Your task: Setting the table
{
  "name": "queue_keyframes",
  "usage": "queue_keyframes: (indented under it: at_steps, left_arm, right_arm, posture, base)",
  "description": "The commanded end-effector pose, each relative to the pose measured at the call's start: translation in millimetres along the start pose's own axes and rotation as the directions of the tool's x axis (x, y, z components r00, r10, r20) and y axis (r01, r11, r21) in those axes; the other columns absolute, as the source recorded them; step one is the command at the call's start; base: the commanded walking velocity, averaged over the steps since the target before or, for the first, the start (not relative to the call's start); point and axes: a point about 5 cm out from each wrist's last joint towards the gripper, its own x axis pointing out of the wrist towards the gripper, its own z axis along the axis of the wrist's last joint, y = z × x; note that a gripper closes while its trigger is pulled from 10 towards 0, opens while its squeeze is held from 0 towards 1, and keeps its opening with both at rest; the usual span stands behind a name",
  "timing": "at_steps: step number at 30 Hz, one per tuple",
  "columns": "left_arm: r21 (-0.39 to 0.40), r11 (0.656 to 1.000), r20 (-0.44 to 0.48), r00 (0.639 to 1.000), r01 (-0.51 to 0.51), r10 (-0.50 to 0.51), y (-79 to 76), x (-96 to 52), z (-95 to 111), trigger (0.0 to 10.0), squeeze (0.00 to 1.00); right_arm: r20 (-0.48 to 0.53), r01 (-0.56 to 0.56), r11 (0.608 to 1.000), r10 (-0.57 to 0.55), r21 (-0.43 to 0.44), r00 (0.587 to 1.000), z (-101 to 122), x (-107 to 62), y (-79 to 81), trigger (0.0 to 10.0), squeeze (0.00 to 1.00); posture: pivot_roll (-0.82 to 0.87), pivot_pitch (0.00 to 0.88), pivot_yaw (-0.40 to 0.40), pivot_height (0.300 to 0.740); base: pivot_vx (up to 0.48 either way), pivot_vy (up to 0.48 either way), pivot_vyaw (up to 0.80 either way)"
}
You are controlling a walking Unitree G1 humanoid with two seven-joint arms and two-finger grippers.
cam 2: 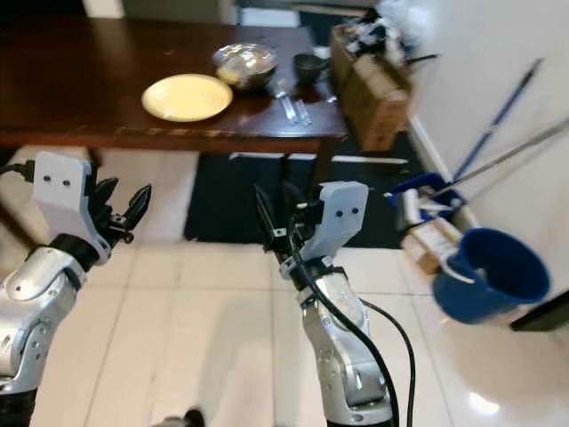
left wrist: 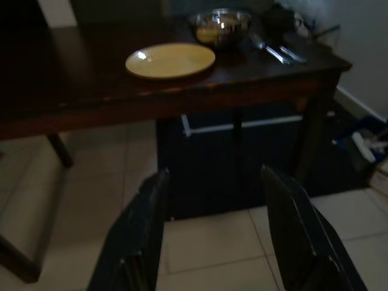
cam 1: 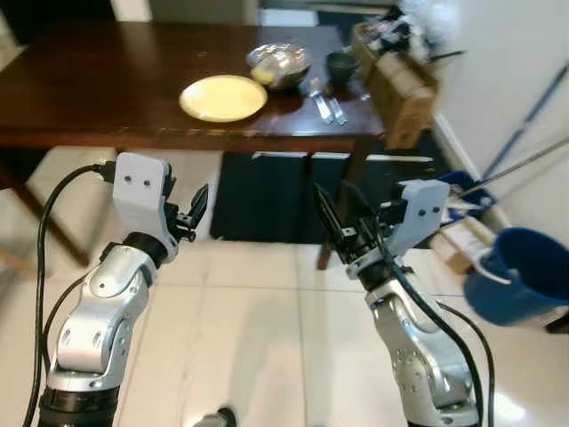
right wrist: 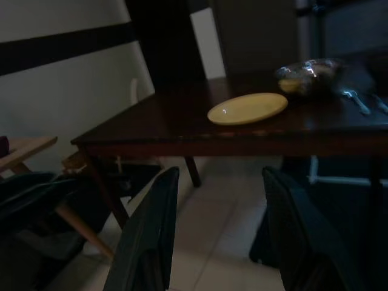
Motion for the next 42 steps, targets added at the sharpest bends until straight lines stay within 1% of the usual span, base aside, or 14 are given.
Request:
queue_keyframes:
  at_steps: [1, 5, 12, 20, 35, 42]
  left_arm:
    - [0.009, 1.000, 0.002, 1.000, 0.014, -0.014, -3.3, 1.0, 0, 10.0, 0.00]
    - [-0.004, 1.000, -0.008, 1.000, 0.026, -0.026, -4.6, 0.6, 0, 10.0, 0.00]
    - [0.005, 0.999, -0.011, 0.999, 0.031, -0.031, -5.6, 0.0, 0, 10.0, 0.00]
    - [0.008, 1.000, -0.009, 1.000, 0.025, -0.025, -5.4, 0.3, 0, 10.0, 0.00]
    - [0.016, 1.000, -0.012, 1.000, 0.013, -0.013, -5.0, 0.5, 0, 10.0, 0.00]
    - [0.016, 1.000, -0.012, 1.000, 0.018, -0.018, -5.8, 1.2, -1, 10.0, 0.00]
  right_arm:
    - [0.004, 0.014, 1.000, -0.015, 0.005, 1.000, 1, -2.1, -4.0, 10.0, 0.00]
    - [0.003, 0.020, 1.000, -0.020, 0.009, 1.000, 1, -2.3, -4.7, 10.0, 0.00]
    - [-0.001, 0.035, 0.999, -0.035, 0.020, 0.999, 0, -2.3, -6.5, 10.0, 0.00]
    - [-0.007, 0.047, 0.999, -0.047, 0.004, 0.999, 0, -2.2, -9.5, 10.0, 0.00]
    - [-0.009, 0.050, 0.999, -0.050, 0.001, 0.999, 0, -2.5, -10.3, 10.0, 0.00]
    - [-0.005, 0.081, 0.997, -0.081, -0.003, 0.997, 0, -2.4, -14.6, 10.0, 0.00]
  posture:
    - [-0.06, 0.008, 0.052, 0.740]
    - [-0.06, 0.015, 0.054, 0.740]
    - [-0.06, 0.015, 0.054, 0.740]
    - [-0.07, 0.017, 0.053, 0.740]
    - [-0.06, 0.021, 0.051, 0.740]
    - [-0.07, 0.022, 0.054, 0.740]
  base:
    - [0.000, 0.000, 0.00]
    - [0.000, 0.000, 0.00]
    - [0.000, 0.000, 0.00]
    - [0.000, 0.000, 0.77]
    - [0.000, 0.000, 0.76]
    - [0.000, 0.000, 0.76]
